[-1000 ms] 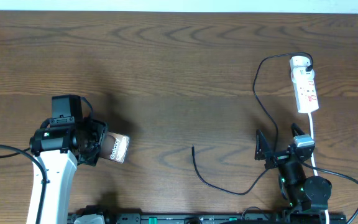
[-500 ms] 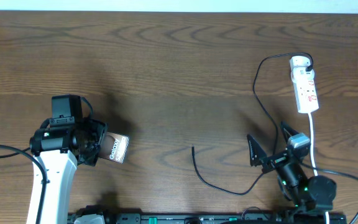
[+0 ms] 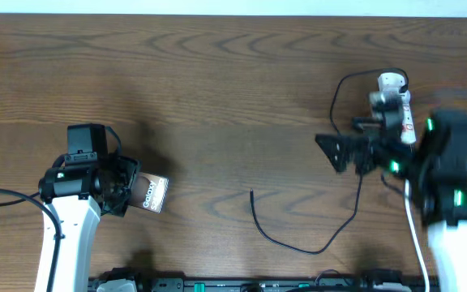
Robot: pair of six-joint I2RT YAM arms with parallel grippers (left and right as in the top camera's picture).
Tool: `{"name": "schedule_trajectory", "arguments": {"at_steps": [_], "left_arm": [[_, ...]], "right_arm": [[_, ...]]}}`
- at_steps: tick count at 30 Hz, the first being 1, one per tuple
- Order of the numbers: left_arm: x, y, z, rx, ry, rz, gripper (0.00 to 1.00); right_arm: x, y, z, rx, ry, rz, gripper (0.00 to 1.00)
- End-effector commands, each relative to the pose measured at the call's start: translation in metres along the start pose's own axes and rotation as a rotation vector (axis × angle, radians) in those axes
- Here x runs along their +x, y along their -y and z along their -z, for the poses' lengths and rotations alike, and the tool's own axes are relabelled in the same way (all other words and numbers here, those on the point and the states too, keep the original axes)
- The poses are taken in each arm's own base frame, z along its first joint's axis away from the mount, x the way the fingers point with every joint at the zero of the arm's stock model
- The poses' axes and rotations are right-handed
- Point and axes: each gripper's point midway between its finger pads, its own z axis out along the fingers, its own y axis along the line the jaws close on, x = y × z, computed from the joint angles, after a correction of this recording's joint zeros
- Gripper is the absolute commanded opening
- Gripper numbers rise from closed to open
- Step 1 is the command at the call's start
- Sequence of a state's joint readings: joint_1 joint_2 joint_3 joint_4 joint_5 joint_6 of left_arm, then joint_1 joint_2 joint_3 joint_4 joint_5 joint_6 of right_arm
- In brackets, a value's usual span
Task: Plug charger to phone and switch on socket
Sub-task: 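Move the right gripper toward the phone held by the left gripper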
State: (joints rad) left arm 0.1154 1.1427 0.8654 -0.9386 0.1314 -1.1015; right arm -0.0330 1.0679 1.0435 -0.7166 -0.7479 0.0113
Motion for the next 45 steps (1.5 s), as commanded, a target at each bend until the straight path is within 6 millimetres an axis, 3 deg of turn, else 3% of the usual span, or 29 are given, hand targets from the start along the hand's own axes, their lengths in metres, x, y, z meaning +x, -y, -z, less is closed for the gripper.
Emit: {"name": "schedule_trajectory", "arguments": {"at_steps": [1, 5, 8, 11, 19, 23, 30, 39, 45], "left_arm": [[-0.006, 0.009, 0.011, 0.035, 0.025, -0.009, 0.07], [-0.005, 0.010, 0.011, 0.037, 0.022, -0.008, 0.07], [-0.002, 0.011, 0.011, 0.045, 0.006, -0.006, 0.07], [-0.001, 0.011, 0.011, 0.048, -0.002, 0.020, 0.07], [0.013, 0.019, 0.012, 0.085, -0.087, 0.103, 0.07], [0.018, 0.022, 0.013, 0.094, -0.121, 0.163, 0.07], [0.028, 0.038, 0.017, 0.161, -0.202, 0.222, 0.07], [0.038, 0.043, 0.018, 0.163, -0.260, 0.328, 0.07], [0.047, 0.056, 0.018, 0.190, -0.270, 0.308, 0.07]], "right_arm": [[-0.016, -0.012, -0.020, -0.170, -0.069, -0.044, 0.99], [-0.016, 0.003, -0.049, -0.258, -0.131, -0.226, 0.99], [-0.015, 0.006, -0.073, -0.351, -0.165, -0.305, 0.81], [-0.006, -0.001, -0.095, -0.454, -0.223, -0.362, 0.84], [0.027, -0.054, -0.147, -0.739, -0.374, -0.320, 0.82], [0.043, -0.079, -0.167, -0.791, -0.438, -0.307, 0.82], [0.054, -0.119, -0.180, -0.856, -0.475, -0.233, 0.84], [0.073, -0.146, -0.194, -0.822, -0.513, -0.200, 0.85], [0.085, -0.161, -0.199, -0.811, -0.535, -0.174, 0.86]]}}
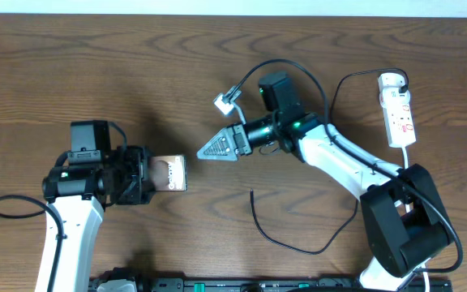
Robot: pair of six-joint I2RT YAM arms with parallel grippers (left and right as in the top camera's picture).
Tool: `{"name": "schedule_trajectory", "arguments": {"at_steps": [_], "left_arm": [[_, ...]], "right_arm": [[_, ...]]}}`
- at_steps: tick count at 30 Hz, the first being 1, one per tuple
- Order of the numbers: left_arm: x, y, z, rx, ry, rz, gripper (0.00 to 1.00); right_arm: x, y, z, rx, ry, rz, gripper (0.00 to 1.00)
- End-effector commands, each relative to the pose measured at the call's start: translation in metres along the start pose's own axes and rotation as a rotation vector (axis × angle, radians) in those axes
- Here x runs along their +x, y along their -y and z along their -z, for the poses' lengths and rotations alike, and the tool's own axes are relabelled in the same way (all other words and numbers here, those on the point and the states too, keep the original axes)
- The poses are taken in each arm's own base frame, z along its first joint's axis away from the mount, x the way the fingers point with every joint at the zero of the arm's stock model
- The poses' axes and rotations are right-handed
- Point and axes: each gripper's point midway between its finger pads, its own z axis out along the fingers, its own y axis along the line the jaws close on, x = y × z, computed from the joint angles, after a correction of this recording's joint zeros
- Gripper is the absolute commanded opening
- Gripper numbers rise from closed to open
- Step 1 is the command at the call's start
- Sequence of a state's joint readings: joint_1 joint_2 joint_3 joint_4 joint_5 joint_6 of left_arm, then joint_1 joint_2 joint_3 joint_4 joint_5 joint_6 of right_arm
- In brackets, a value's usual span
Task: Plug charger to phone and switch on socket
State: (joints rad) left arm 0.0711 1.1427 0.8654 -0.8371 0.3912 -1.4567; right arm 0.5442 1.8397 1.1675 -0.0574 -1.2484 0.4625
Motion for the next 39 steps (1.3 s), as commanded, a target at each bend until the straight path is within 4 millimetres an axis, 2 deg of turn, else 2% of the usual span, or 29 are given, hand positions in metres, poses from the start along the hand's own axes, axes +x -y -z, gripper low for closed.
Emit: {"name": "schedule_trajectory", "arguments": {"at_steps": [1, 6, 18, 27, 32, 39], "left_arm": [[0.012, 0.013, 0.006, 0.035, -0.027, 0.028, 0.07], [0.017, 0.014, 0.003, 0.030, -0.032, 0.058, 0.07], [0.022, 0.015, -0.001, 0.024, -0.044, 0.141, 0.07], [0.032, 0.013, -0.003, 0.009, -0.058, 0.178, 0.08], [0.036, 0.012, -0.004, 0.003, -0.064, 0.178, 0.07], [0.038, 0.010, -0.004, -0.005, -0.069, 0.211, 0.07]], "right_arm": [[-0.001, -0.003, -0.010, 0.012, -0.008, 0.013, 0.86], [0.003, -0.006, -0.018, 0.013, -0.023, 0.020, 0.85], [0.012, 0.005, -0.046, 0.129, -0.026, 0.035, 0.85], [0.009, 0.011, -0.046, 0.169, -0.008, 0.039, 0.82], [0.008, 0.013, -0.046, 0.181, -0.003, 0.040, 0.77], [0.010, 0.014, -0.053, 0.203, -0.004, 0.050, 0.76]]}}
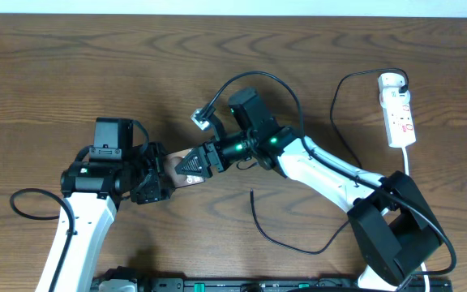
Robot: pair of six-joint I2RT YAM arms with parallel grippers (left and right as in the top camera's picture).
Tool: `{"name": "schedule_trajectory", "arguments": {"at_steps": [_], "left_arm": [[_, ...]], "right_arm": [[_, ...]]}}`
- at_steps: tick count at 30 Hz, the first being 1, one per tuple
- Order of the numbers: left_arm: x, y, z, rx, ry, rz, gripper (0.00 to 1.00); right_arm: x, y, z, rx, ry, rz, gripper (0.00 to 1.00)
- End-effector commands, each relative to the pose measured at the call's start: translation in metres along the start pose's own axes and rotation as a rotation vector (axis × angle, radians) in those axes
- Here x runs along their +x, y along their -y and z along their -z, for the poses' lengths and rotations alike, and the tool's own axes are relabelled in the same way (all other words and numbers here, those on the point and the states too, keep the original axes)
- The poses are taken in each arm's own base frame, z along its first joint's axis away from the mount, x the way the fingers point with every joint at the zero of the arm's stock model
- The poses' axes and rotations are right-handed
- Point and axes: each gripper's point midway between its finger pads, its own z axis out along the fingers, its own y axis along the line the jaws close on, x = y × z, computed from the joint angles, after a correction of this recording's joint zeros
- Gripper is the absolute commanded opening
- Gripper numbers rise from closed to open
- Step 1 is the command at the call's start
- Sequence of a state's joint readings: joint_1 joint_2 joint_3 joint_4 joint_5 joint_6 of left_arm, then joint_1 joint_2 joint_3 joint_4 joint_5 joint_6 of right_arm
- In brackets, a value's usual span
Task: Plug charger to phone and switch on socket
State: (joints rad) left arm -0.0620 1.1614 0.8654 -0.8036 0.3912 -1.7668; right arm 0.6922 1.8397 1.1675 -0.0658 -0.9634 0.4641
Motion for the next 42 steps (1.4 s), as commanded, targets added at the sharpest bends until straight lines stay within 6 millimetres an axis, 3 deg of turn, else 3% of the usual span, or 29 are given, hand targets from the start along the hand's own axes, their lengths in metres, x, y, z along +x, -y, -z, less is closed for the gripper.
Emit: {"name": "schedule_trajectory", "arguments": {"at_steps": [1, 25, 33, 42], "left_arm": [[0.009, 0.009, 0.007, 0.023, -0.026, 0.034, 0.07], [0.022, 0.002, 0.004, -0.004, -0.041, 0.102, 0.07], [0.022, 0.002, 0.004, -0.004, -0.041, 0.103, 0.07], [0.022, 0.002, 0.004, -0.005, -0.041, 0.121, 0.07]], "right_arm": [[-0.003, -0.004, -0.005, 0.007, 0.003, 0.015, 0.75], [-0.005, -0.001, -0.009, 0.044, 0.023, -0.017, 0.68], [-0.006, -0.002, -0.009, 0.041, 0.027, -0.025, 0.59], [-0.006, -0.002, -0.010, 0.040, 0.025, -0.035, 0.56]]}}
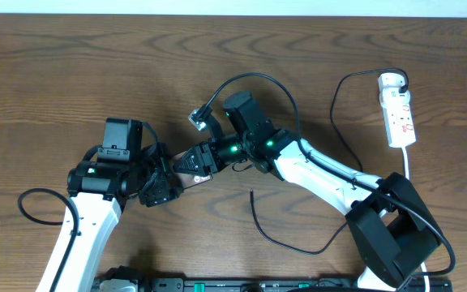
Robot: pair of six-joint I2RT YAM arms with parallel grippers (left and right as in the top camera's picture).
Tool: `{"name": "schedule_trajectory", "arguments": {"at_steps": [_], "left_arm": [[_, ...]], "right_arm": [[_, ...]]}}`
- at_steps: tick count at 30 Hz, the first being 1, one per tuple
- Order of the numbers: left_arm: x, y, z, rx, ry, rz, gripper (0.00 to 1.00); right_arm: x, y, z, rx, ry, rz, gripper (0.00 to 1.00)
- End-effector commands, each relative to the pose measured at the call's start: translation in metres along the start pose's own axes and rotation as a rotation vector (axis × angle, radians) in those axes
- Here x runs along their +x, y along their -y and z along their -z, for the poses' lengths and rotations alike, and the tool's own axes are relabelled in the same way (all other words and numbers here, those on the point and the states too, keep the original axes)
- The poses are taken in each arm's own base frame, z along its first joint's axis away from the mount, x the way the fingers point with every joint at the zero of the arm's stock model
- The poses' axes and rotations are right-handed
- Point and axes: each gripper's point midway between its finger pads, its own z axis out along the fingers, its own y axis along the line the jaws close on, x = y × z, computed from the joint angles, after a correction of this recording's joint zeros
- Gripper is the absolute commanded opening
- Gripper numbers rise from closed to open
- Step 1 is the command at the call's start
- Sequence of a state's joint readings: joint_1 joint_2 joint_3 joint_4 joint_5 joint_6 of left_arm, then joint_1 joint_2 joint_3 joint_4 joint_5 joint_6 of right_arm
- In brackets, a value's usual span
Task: Plug charger to phone and switch on socket
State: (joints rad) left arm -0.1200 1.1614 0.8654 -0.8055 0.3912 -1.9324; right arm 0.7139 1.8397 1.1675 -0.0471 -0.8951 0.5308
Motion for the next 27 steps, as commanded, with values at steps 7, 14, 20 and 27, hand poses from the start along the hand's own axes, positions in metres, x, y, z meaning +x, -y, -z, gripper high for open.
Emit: {"name": "schedule_trajectory", "arguments": {"at_steps": [7, 14, 20, 27], "left_arm": [[0.0103, 0.0076, 0.0071, 0.019, -0.028, 0.023, 0.07], [0.0104, 0.0075, 0.0071, 0.019, -0.029, 0.022, 0.07], [0.0096, 0.0057, 0.0070, 0.012, -0.025, 0.024, 0.07], [0.0085, 0.0037, 0.0070, 0.004, -0.021, 0.028, 0.07]], "right_arm": [[-0.0010, -0.0095, -0.0070, -0.009, -0.001, 0.016, 0.56], [-0.0010, -0.0094, -0.0070, -0.009, -0.001, 0.015, 0.53], [-0.0010, -0.0094, -0.0070, -0.009, -0.001, 0.015, 0.49], [-0.0010, -0.0095, -0.0070, -0.009, -0.001, 0.015, 0.41]]}}
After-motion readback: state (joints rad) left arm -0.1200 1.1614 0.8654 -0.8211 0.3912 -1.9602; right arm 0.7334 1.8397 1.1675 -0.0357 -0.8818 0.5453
